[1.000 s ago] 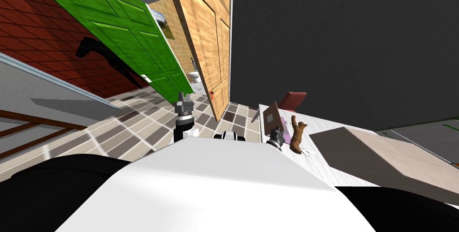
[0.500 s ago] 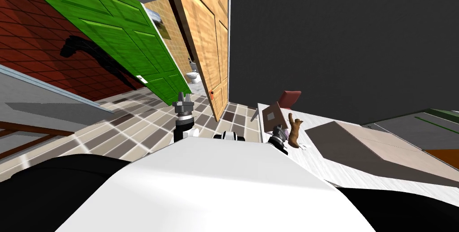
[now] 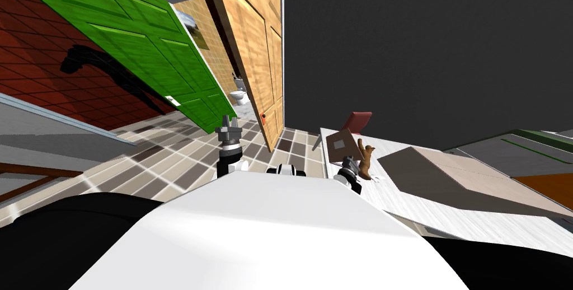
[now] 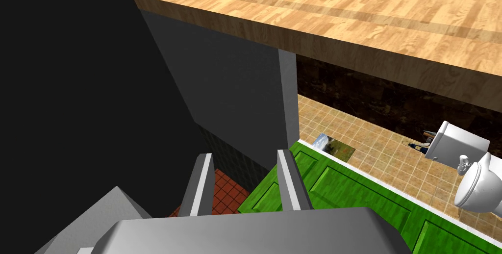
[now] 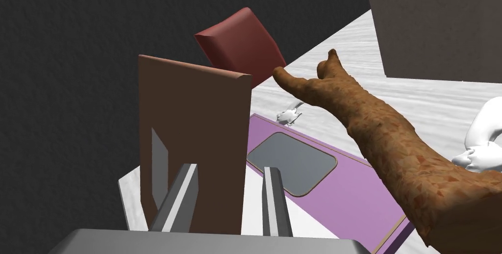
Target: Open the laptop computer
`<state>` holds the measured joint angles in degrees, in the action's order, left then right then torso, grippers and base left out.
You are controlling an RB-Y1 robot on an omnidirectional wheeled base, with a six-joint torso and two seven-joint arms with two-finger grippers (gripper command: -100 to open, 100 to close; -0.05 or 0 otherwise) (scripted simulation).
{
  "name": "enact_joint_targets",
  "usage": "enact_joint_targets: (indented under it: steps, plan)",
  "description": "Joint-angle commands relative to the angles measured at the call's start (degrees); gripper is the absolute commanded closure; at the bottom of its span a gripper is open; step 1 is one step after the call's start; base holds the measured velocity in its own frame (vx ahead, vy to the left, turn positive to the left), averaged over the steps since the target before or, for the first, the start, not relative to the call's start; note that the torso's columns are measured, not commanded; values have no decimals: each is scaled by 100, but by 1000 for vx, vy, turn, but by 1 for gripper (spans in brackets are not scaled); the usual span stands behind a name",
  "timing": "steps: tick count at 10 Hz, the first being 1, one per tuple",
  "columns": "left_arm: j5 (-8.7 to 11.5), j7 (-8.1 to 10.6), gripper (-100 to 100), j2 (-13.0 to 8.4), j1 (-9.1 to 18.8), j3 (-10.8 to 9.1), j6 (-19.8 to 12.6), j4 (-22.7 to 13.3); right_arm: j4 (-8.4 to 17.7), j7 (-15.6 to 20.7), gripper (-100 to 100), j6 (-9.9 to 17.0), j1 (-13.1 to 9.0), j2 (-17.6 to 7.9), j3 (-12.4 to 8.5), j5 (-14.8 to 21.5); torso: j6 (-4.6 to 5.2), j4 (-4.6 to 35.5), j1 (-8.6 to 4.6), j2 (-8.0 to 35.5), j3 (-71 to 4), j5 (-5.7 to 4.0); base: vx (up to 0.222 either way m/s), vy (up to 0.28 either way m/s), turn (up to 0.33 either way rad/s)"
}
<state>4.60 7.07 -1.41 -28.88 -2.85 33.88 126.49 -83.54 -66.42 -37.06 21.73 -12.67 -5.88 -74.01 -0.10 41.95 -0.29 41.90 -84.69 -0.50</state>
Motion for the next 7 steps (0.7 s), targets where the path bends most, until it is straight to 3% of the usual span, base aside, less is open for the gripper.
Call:
enact_joint_targets:
  steps: [1, 4, 5, 7]
  plan:
    - [0, 0, 0, 0, 0, 0, 0, 0, 347, 470, 100, 428, -252, 5, -394, -343, -5, 7, 3, 7, 1, 8, -4, 14, 17]
    - [0, 0, 0, -1, 0, -1, 0, 0, 347, 510, 100, 794, -252, 5, -394, -343, -14, 9, 21, 8, 1, 11, 3, -12, -13]
    - [0, 0, 0, -1, 0, -1, 0, 0, 583, 807, 100, 979, -534, -125, -758, -649, -29, 7, 25, 1, 0, 4, -62, 86, -169]
    - [0, 0, 0, 0, 0, 0, 0, 0, 935, 1082, 100, 1285, -945, -125, -1092, -917, 11, 16, 38, 31, 9, 33, -43, 88, -61]
